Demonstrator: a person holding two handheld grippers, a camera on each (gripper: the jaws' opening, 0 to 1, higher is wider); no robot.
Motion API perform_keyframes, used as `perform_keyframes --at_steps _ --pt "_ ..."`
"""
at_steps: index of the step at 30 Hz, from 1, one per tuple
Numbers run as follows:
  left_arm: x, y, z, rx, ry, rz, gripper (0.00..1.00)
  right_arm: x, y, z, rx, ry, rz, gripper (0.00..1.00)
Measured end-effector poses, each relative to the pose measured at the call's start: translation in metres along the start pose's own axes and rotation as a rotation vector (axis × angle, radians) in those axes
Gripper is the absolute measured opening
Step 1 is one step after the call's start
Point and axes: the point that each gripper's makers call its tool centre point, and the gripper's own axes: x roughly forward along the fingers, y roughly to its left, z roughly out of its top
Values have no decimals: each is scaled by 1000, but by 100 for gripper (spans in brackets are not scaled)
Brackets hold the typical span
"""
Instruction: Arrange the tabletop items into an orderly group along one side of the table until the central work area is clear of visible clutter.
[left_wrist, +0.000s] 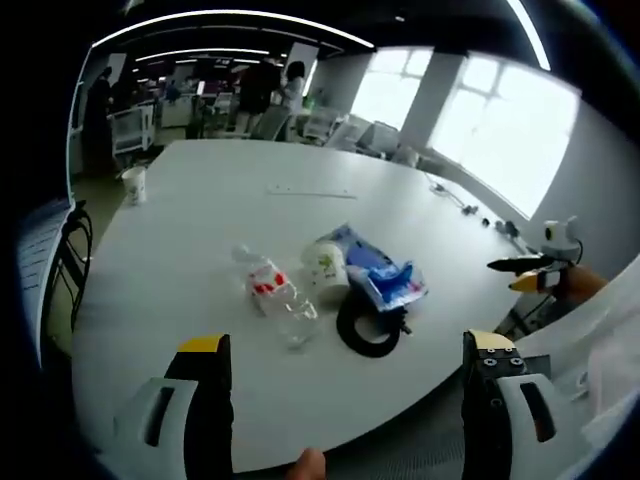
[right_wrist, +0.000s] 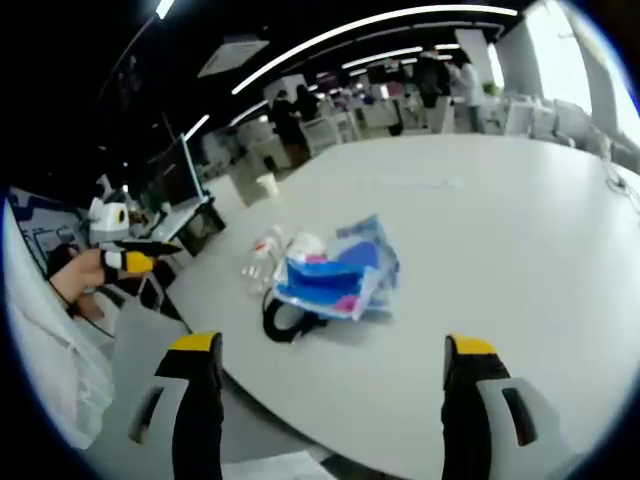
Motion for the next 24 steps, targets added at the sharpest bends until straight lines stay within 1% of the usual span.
perform_keyframes --at_steps 8,15,24 --pt "-1 2 0 -3 -5 2 93 0 -1 2 0 0 -5 89" --pt "-2 4 -3 -14 -2 3 93 1 -1 -3 3 10 -7 88" --pt "-1 6 6 -18 -18 0 93 -2 -4 -4 14 3 -18 88"
